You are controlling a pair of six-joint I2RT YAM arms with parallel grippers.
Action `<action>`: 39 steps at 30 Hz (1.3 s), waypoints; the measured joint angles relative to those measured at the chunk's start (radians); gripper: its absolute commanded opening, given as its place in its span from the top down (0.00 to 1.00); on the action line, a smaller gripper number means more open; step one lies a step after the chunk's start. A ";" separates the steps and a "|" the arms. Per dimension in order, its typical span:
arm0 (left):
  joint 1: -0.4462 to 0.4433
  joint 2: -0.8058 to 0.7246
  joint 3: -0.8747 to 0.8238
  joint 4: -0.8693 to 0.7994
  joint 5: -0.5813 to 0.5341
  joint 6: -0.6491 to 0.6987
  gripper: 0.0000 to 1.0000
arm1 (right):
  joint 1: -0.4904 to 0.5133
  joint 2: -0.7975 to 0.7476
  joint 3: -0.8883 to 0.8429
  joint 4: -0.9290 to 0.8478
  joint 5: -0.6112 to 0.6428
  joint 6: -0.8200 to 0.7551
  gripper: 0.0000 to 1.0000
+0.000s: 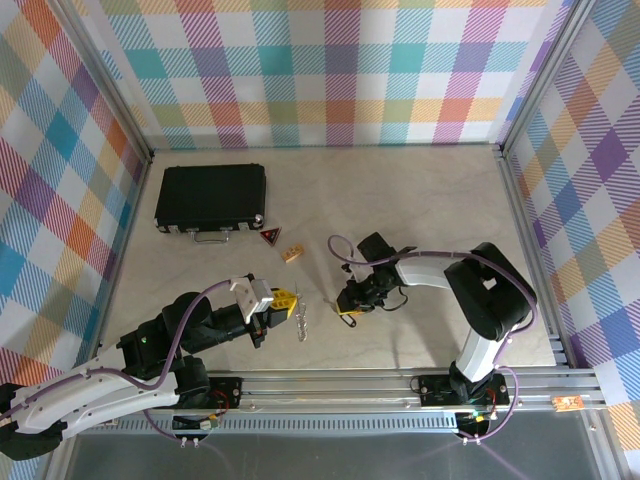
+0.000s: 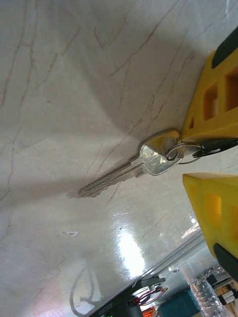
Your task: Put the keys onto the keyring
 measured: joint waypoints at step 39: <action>-0.012 -0.001 0.000 0.000 -0.010 0.003 1.00 | 0.022 -0.051 0.000 0.034 0.030 0.022 1.00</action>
